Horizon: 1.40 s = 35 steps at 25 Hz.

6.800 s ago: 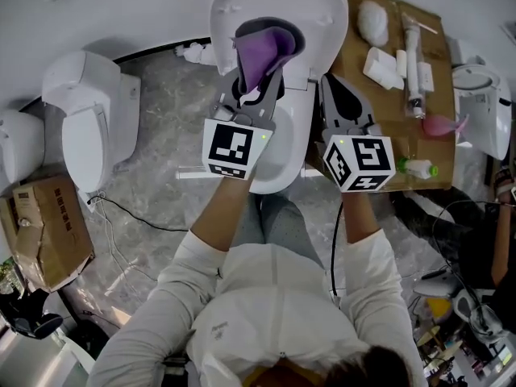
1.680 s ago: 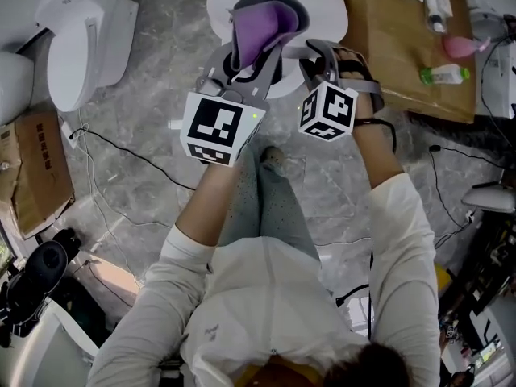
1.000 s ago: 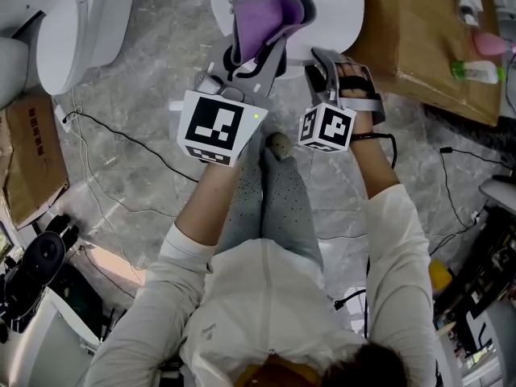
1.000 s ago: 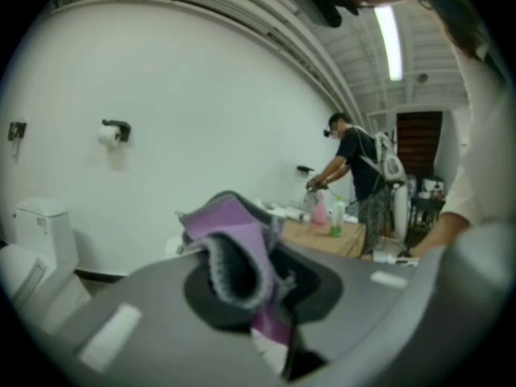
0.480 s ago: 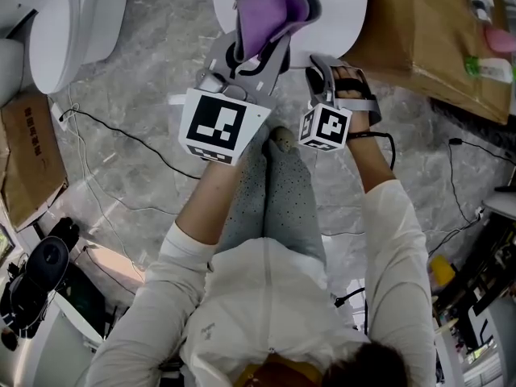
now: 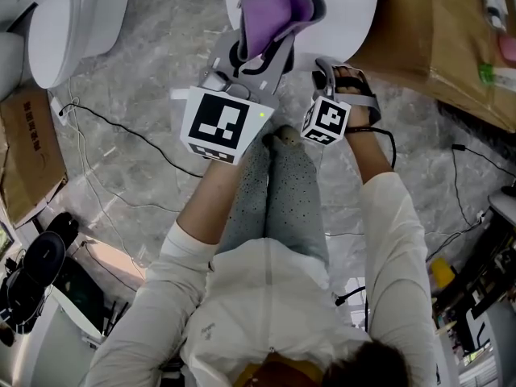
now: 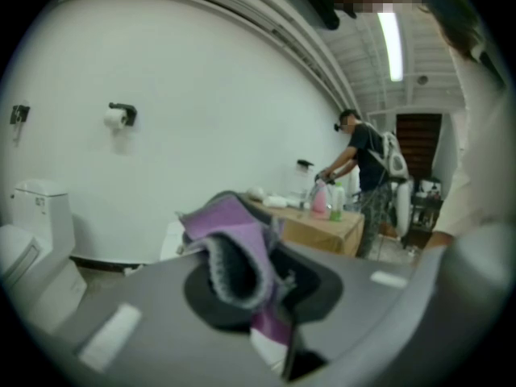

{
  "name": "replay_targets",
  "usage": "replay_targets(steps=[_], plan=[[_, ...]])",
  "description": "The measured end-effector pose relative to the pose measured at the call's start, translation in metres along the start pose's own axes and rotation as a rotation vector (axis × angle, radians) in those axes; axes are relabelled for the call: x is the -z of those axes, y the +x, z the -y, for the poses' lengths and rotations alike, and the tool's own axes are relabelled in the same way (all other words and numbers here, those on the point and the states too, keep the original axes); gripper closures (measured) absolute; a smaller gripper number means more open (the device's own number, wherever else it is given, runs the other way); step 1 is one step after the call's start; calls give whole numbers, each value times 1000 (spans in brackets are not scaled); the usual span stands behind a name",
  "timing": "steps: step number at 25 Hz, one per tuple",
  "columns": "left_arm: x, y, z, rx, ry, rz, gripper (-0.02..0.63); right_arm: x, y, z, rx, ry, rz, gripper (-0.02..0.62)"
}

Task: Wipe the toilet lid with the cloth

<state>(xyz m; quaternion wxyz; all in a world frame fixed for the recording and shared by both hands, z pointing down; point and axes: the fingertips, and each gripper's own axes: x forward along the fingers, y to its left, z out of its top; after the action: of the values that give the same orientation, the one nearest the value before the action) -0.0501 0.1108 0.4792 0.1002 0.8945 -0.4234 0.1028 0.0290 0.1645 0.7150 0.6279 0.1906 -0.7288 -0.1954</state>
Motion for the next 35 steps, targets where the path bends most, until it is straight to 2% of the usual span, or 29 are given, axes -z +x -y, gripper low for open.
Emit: replay_targets(steps=[11,18,25,28,35], plan=[[7,4,-28,-5,-11,-33,557,8,37,-26,-134,-16,-90,471],[4,17,-34,25,-27,-41,557,1,32,-26,-145,-6,-67,474],[-17,25,-37,64,-32,-66,557,-2,6,-28,-194,53,-78,510],[-30,24,-39,77,-33,-73,557,-7,-12,-16,-171,121,-74,537],[-49,21,-46,90,-47,-79,557,-22,-52,37,-89,429,-26,572]])
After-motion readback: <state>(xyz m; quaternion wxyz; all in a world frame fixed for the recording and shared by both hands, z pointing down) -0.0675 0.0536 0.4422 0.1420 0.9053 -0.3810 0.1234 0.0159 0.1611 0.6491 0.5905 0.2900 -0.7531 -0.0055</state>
